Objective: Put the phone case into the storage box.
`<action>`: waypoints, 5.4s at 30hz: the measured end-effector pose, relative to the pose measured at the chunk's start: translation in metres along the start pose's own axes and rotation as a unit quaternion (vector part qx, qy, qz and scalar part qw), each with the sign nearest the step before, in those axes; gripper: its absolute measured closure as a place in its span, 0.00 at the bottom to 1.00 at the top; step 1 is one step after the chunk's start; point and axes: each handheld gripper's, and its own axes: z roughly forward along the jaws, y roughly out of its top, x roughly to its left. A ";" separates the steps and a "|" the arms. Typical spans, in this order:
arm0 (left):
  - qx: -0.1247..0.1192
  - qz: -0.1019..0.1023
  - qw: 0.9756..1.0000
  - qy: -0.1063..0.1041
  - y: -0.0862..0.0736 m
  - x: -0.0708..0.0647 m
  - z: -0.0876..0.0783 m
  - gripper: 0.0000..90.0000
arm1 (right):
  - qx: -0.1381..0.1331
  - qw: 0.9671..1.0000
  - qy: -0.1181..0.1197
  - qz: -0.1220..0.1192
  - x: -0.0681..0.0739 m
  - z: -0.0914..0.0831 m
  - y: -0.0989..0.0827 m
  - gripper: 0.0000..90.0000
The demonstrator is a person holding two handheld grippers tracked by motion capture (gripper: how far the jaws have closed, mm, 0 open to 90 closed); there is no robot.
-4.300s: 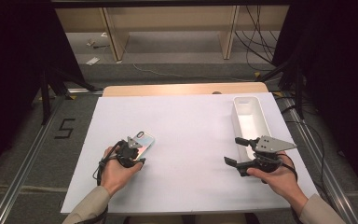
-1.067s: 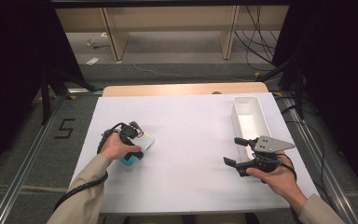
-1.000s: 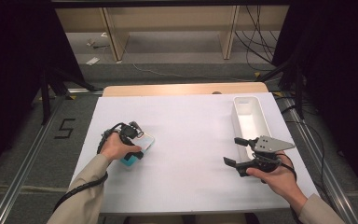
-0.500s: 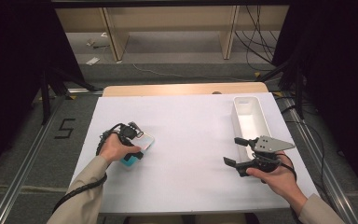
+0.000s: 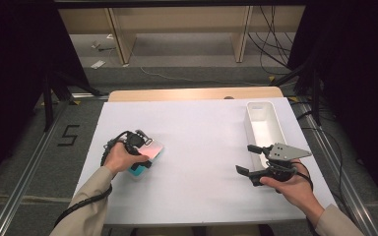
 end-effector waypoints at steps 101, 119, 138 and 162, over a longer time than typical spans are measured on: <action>-0.310 0.005 0.951 -0.007 -0.001 -0.064 -0.047 0.19 | -0.035 0.999 -0.019 0.034 -0.001 0.016 0.022 0.13; -0.311 0.027 0.950 -0.019 0.004 -0.083 -0.046 0.19 | -0.040 0.998 -0.016 0.038 -0.002 0.037 0.034 0.12; -0.309 0.052 0.949 -0.030 0.009 -0.105 -0.042 0.19 | -0.049 0.997 -0.021 0.056 -0.007 0.057 0.047 0.11; -0.311 0.079 0.946 -0.043 0.017 -0.132 -0.037 0.19 | -0.054 0.996 -0.007 0.071 -0.004 0.087 0.059 0.11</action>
